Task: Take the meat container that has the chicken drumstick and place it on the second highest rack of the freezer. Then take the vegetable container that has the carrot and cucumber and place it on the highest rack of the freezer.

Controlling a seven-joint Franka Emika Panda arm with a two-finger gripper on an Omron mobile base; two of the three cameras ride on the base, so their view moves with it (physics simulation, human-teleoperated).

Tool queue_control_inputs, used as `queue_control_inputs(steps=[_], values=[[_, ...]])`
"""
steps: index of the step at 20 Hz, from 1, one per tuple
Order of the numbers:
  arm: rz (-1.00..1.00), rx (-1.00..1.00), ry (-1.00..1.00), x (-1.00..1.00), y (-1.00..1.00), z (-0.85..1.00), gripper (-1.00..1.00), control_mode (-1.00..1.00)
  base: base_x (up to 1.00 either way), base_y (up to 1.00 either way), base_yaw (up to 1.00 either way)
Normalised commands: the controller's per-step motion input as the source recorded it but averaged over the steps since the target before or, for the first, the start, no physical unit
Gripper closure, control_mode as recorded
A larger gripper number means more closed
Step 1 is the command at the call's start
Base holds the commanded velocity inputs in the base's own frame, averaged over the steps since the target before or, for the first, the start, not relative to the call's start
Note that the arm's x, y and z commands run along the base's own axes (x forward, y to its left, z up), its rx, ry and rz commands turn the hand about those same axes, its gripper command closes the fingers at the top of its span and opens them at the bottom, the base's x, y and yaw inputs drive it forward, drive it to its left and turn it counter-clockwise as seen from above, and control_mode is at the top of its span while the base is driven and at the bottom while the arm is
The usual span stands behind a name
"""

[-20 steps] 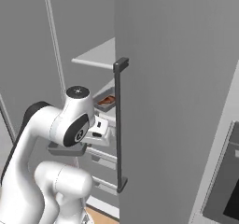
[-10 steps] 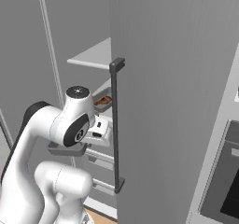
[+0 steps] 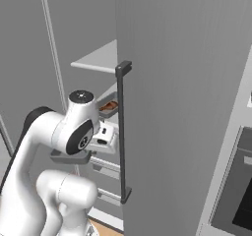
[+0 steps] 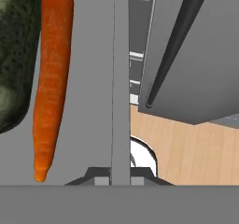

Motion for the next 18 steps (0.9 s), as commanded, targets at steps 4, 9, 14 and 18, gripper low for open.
queue_control_inputs(steps=[4, 9, 14, 18], values=[[-0.01, -0.09, -0.16, -0.03, 0.22, 0.47, 1.0, -1.0, 0.0, 0.0, 0.0], [-0.07, -0.19, -0.23, 0.0, 0.36, 0.59, 1.0, -1.0, 0.0, 0.0, 0.0], [-0.04, -0.03, -0.34, 0.01, 0.18, 0.67, 1.0, -1.0, 0.0, 0.0, 0.0], [-0.04, 0.05, -0.17, 0.39, 0.0, 0.42, 1.0, -1.0, 0.0, 0.0, 0.0]])
